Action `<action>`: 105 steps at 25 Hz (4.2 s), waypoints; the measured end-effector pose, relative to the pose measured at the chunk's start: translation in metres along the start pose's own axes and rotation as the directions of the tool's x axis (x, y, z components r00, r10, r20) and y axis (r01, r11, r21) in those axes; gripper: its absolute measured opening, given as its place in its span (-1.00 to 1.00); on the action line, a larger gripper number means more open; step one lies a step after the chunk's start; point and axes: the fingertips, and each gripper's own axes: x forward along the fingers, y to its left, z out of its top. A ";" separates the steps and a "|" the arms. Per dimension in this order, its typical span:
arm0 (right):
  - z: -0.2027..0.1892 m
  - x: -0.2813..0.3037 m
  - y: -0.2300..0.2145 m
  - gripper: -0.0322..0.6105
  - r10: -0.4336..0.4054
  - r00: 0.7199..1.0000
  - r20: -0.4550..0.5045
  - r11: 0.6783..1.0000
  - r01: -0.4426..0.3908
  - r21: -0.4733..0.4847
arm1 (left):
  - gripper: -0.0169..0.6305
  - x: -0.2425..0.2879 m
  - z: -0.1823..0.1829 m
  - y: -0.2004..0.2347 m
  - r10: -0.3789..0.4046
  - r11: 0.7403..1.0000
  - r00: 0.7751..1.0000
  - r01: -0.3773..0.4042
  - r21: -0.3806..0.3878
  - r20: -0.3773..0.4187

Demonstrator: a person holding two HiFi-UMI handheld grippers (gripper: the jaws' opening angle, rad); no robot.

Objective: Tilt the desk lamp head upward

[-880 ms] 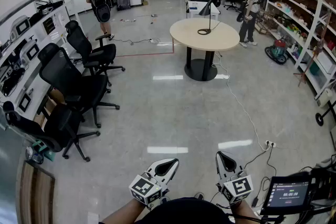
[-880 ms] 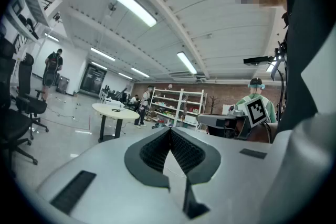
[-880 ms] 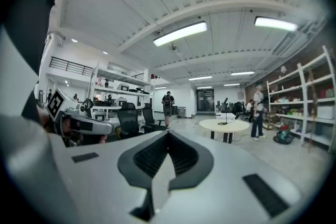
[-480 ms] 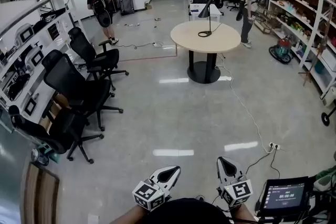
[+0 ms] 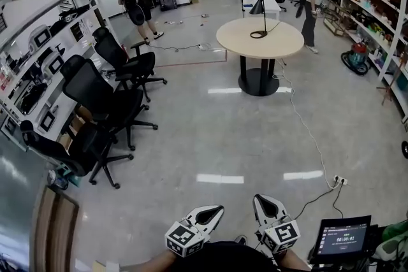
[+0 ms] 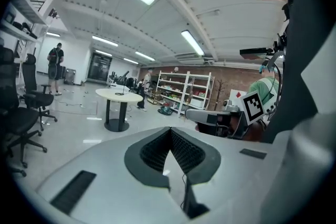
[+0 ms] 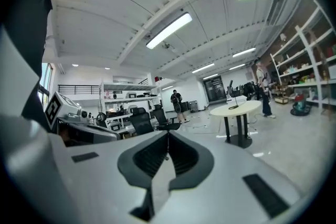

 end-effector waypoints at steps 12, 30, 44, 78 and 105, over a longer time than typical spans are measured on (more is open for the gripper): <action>0.009 -0.007 -0.049 -0.89 -0.032 0.999 0.010 1.000 0.032 0.001 | -0.94 0.055 0.009 -0.012 -0.035 0.999 0.999 0.035 -0.004 -0.039; 0.037 0.090 -0.138 -0.89 -0.265 0.963 -0.058 0.964 0.264 -0.017 | -0.94 0.174 0.060 0.109 -0.223 0.966 0.975 0.224 -0.128 0.028; 0.032 0.193 -0.174 -0.89 -0.217 0.965 -0.149 0.975 0.221 0.011 | -0.94 0.229 0.073 0.198 -0.236 0.952 0.972 0.231 -0.202 0.001; 0.107 0.330 -0.477 -0.89 -0.166 0.983 -0.080 0.983 0.172 0.072 | -0.94 0.534 0.185 0.288 -0.168 0.982 0.984 0.162 -0.098 -0.063; 0.148 0.515 -0.577 -0.89 -0.233 0.959 -0.163 0.967 0.246 0.066 | -0.94 0.651 0.244 0.460 -0.241 0.956 0.969 0.228 -0.186 -0.050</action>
